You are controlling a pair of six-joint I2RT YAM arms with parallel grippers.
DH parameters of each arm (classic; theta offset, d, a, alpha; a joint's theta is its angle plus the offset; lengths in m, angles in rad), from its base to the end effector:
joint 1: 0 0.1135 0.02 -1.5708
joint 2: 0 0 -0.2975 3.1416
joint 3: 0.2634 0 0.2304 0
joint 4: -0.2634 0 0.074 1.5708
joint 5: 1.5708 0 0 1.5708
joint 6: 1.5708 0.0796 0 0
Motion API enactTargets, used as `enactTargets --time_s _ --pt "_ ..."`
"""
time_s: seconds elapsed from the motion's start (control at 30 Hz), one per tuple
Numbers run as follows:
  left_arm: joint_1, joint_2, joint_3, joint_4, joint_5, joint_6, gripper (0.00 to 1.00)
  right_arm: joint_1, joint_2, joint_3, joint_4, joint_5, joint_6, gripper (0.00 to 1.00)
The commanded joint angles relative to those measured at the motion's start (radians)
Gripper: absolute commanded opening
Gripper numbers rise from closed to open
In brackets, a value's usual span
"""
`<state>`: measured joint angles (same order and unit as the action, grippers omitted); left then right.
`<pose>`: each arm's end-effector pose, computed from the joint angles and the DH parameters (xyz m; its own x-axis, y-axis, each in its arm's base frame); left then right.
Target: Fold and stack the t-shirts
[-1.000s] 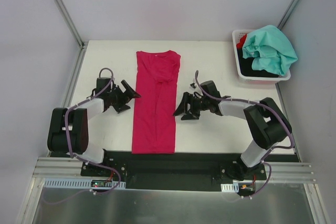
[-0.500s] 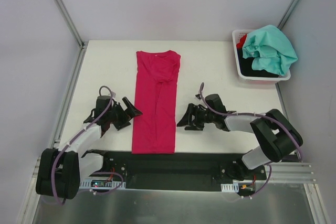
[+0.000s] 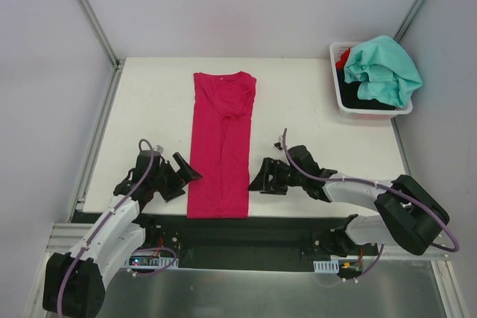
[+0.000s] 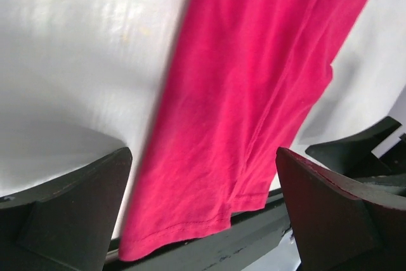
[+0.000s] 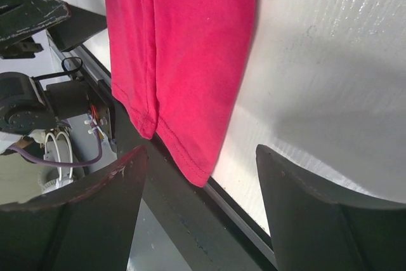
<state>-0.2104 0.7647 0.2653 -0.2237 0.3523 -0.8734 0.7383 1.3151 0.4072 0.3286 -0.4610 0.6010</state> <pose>0.1320 -0.0563 0.1672 -0.7598 -0.5734 -0.3065 -0.2076 0.6607 -0.7213 0.1615 0.1948 0.1834 -0.8305 -0.0710 -0.5525 -0.4953 0.5480 0.6741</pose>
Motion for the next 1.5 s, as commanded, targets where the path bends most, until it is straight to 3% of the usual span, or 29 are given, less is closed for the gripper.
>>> enactTargets --time_s 0.0,0.27,0.63,0.87,1.03,1.23,1.33,1.37,1.43,1.47 --pt "-0.045 -0.031 0.025 -0.282 -0.091 -0.015 0.99 0.03 0.002 0.007 -0.008 0.059 0.029 0.73" --pt "-0.135 -0.111 0.017 -0.403 -0.112 -0.12 0.99 0.084 0.041 0.018 0.036 0.093 0.059 0.73" --pt "-0.178 -0.2 -0.054 -0.419 -0.131 -0.217 0.96 0.116 0.073 0.019 0.05 0.114 0.071 0.73" --pt "-0.187 -0.208 -0.067 -0.433 -0.113 -0.231 0.89 0.13 0.116 0.047 0.076 0.119 0.086 0.72" --pt "-0.205 -0.223 -0.107 -0.453 -0.078 -0.257 0.77 0.144 0.127 0.051 0.082 0.127 0.102 0.72" --pt "-0.208 -0.262 -0.107 -0.502 -0.107 -0.263 0.73 0.157 0.121 0.048 0.079 0.128 0.12 0.72" --pt "-0.208 -0.232 -0.094 -0.503 -0.114 -0.254 0.61 0.176 0.098 0.054 0.032 0.145 0.118 0.73" --pt "-0.208 -0.226 -0.087 -0.503 -0.118 -0.254 0.48 0.18 0.092 0.058 0.012 0.148 0.12 0.72" --pt "-0.208 -0.208 -0.08 -0.497 -0.122 -0.254 0.38 0.181 0.072 0.062 -0.008 0.153 0.121 0.73" --pt "-0.208 -0.203 -0.075 -0.496 -0.124 -0.253 0.25 0.185 0.064 0.07 -0.035 0.154 0.121 0.72"
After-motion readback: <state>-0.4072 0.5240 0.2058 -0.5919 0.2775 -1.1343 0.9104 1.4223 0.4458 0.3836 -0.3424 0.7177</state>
